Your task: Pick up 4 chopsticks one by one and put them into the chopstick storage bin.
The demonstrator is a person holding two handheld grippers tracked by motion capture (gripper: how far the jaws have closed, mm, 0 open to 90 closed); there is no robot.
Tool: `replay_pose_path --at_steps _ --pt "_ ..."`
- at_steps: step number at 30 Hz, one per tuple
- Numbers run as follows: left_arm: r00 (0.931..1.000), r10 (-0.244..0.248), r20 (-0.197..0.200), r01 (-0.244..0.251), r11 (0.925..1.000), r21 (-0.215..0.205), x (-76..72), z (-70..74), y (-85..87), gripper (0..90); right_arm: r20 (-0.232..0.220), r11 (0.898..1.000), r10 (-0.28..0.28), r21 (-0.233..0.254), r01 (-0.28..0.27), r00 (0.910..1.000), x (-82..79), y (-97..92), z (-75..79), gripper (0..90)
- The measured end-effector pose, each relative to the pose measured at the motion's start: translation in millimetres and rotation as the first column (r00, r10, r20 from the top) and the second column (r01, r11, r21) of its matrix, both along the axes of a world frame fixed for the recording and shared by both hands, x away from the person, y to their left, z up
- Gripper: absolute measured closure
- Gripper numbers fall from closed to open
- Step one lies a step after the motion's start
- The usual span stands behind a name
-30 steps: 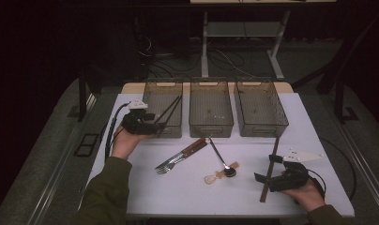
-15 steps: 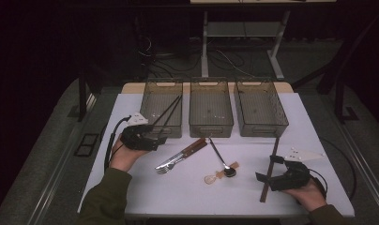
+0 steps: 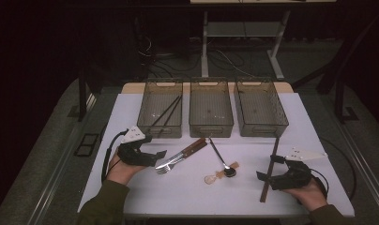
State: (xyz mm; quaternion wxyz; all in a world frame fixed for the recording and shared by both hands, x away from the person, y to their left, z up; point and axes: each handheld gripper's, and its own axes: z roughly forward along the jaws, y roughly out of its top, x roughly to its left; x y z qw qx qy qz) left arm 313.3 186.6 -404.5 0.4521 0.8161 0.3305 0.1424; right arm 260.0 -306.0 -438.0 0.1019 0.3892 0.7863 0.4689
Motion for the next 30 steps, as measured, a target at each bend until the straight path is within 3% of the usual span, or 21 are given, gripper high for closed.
replay_pose_path --at_steps 12,14,16,19,22,30 --pt "0.9968 -0.078 -0.014 0.077 0.9947 -0.068 -26.1 -20.1 -8.8 0.1 -0.013 1.000 -0.003 -0.001 0.003 0.9999 0.8 -0.9 0.0 8.1" --pt "0.9958 -0.090 -0.017 0.088 0.9931 -0.078 -29.3 -21.8 -11.4 0.0 -0.017 1.000 0.002 0.000 -0.002 0.9998 1.4 -2.2 0.5 15.1" --pt "0.9952 -0.095 -0.025 0.093 0.9920 -0.086 -32.2 -24.0 -13.5 0.0 -0.028 1.000 -0.008 -0.001 0.008 0.9996 1.4 -3.0 1.7 15.7" --pt "0.9920 -0.121 -0.036 0.118 0.9907 -0.068 -35.1 -27.7 -17.0 0.0 -0.038 1.000 -0.014 0.003 0.014 0.9992 2.3 -6.5 4.3 23.8" --pt "0.9903 -0.135 -0.035 0.133 0.9901 -0.044 -36.9 -29.8 -18.4 0.0 -0.047 0.999 -0.034 -0.012 0.034 0.9983 4.4 -10.3 6.4 33.9" --pt "0.9890 -0.140 -0.048 0.138 0.9893 -0.048 -35.0 -32.1 -18.5 0.0 -0.059 0.992 -0.109 -0.066 0.105 0.9923 15.9 -20.4 10.0 55.9"
